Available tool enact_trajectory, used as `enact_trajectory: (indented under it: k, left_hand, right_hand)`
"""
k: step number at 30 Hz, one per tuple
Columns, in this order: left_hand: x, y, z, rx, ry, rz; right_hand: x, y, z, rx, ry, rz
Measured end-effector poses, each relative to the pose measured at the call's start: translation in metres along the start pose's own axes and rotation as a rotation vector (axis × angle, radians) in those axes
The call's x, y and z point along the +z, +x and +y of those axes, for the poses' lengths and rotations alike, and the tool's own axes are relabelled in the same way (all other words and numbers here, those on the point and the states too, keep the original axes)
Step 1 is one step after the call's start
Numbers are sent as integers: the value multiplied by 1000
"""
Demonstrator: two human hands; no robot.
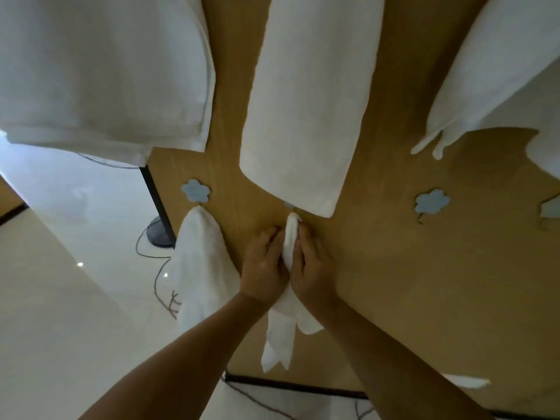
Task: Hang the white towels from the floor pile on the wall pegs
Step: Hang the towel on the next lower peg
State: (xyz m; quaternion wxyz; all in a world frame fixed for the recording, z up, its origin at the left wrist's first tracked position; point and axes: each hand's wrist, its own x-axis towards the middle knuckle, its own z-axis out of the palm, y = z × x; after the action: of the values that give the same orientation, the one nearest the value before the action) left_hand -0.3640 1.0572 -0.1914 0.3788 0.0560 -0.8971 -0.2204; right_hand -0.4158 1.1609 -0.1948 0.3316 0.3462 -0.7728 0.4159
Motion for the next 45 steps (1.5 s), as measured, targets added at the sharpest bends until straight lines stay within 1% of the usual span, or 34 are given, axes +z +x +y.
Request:
enact_trajectory:
  k: [2, 3, 4, 5, 7, 8, 9, 11, 12, 14, 17, 19, 21, 24, 26, 31, 35, 39, 43, 45]
  left_hand:
    - [-6, 6, -5, 76, 39, 14]
    - [-9, 8, -6, 71, 14, -21]
    - [-12, 9, -8, 47, -26, -86]
    - [-15, 11, -10, 25, -51, -193]
    - [-20, 15, -14, 69, -20, -419]
    - [-24, 17, -17, 97, -16, -504]
    - [-30, 20, -19, 101, -22, -575]
    - [-45, 25, -24, 94, 14, -654]
    - [-53, 26, -27, 104, 50, -673]
    - [-69, 25, -33, 155, 120, -676]
    - [-91, 20, -33, 231, 137, -596]
    - [-102, 13, -22, 335, 92, -551]
    - [-111, 1, 0, 449, 6, -531]
    - [-120, -23, 49, 555, -105, -555]
    - [-122, -45, 90, 628, -157, -575]
    - [-132, -135, 209, 813, -330, -645]
    - [-154, -242, 322, 967, -467, -700]
    - [-190, -370, 434, 1127, -561, -783]
    - [-235, -498, 522, 1243, -603, -896]
    - [-259, -560, 561, 1339, -618, -955]
  right_hand:
    - [-1, -1, -9, 23, -99, -14]
    - [-2, -1, -14, 62, -140, -14]
    - [-3, 0, -20, 106, -189, -25]
    - [-4, 1, -26, 151, -277, -52]
    - [-7, 2, -37, 198, -504, -129]
    - [-9, 2, -40, 221, -562, -200]
    - [-11, 3, -42, 305, -507, -301]
    - [-18, 4, -45, 552, -286, -442]
    - [-22, 0, -47, 661, -221, -487]
    - [-32, -9, -56, 771, -190, -513]
    - [-50, -24, -77, 839, -252, -441]
    - [-68, -34, -90, 852, -320, -415]
    - [-94, -47, -109, 824, -398, -387]
    - [-146, -72, -139, 782, -489, -325]
    - [-189, -94, -158, 789, -556, -287]
    - [-323, -185, -215, 958, -739, -225]
    - [-437, -290, -281, 1104, -903, -135]
    - [-543, -409, -363, 1271, -1013, -19]
    - [-625, -520, -451, 1461, -1095, 95]
    - [-656, -569, -495, 1561, -1106, 171]
